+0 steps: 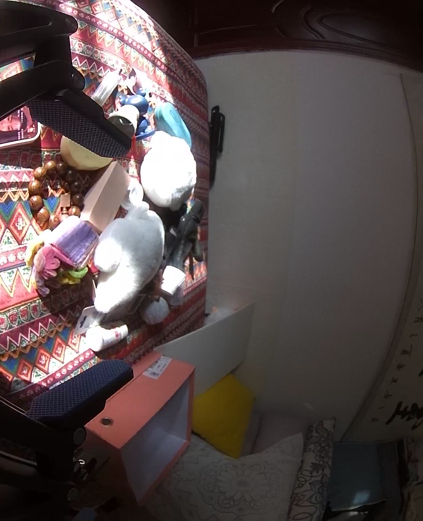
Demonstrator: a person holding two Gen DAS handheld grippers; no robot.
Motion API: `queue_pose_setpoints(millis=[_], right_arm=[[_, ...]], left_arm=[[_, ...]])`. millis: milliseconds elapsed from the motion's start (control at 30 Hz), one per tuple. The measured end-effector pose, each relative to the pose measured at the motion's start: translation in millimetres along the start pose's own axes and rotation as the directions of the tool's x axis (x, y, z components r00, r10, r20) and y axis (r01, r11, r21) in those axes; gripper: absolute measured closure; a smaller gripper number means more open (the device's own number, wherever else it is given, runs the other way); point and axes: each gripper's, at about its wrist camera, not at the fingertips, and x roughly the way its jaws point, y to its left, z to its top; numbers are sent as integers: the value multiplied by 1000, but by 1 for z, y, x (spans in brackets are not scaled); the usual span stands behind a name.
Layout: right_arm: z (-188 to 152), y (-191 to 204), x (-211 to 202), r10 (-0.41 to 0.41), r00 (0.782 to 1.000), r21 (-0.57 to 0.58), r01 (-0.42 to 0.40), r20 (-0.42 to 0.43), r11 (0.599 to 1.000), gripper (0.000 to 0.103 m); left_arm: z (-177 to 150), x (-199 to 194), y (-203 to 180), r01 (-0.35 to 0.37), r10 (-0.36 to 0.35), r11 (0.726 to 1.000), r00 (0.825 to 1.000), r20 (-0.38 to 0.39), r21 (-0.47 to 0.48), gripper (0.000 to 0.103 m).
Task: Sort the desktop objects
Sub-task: 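Move both tools toward the pile of objects on the patterned cloth, then grasp the white pill bottle with the right tool while the left tool grasps the purple fuzzy pot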
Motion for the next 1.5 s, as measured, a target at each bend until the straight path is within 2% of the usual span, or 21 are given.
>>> queue_pose_setpoints(millis=[33, 133, 267, 367, 700, 933, 1167, 1333, 1500], right_arm=[[-1, 0, 1, 4, 1000, 1, -4, 3, 1000, 0], [-1, 0, 4, 39, 999, 1, -39, 8, 999, 0], [-1, -6, 12, 65, 998, 22, -65, -15, 998, 0], [-1, -10, 19, 85, 996, 39, -83, -34, 996, 0], [0, -22, 31, 51, 998, 55, -49, -45, 997, 0], [1, -22, 39, 61, 997, 60, -59, -44, 996, 0], [5, -6, 68, 110, 990, 75, -103, -90, 992, 0], [0, 19, 88, 131, 986, 24, -129, -107, 991, 0], [-13, 28, 108, 167, 972, 0, -170, -163, 985, 0]], left_arm=[[-1, 2, 0, 12, -12, 1000, 1000, -8, 4, 1], [-6, 7, -9, -33, 35, 998, 999, -32, 45, 1], [-14, 13, -20, 30, -27, 999, 997, -77, 42, 1], [-18, 17, -27, 49, -43, 997, 994, -98, 56, 1], [-29, 35, -33, 56, -45, 996, 986, -160, 66, 1], [-34, 44, -33, 58, -44, 996, 983, -176, 70, 1], [-45, 57, -29, 23, -9, 997, 980, -200, 67, 1], [-58, 72, -25, -26, 39, 998, 977, -211, 63, 1], [-75, 92, -24, -55, 70, 996, 967, -245, 67, 1]])
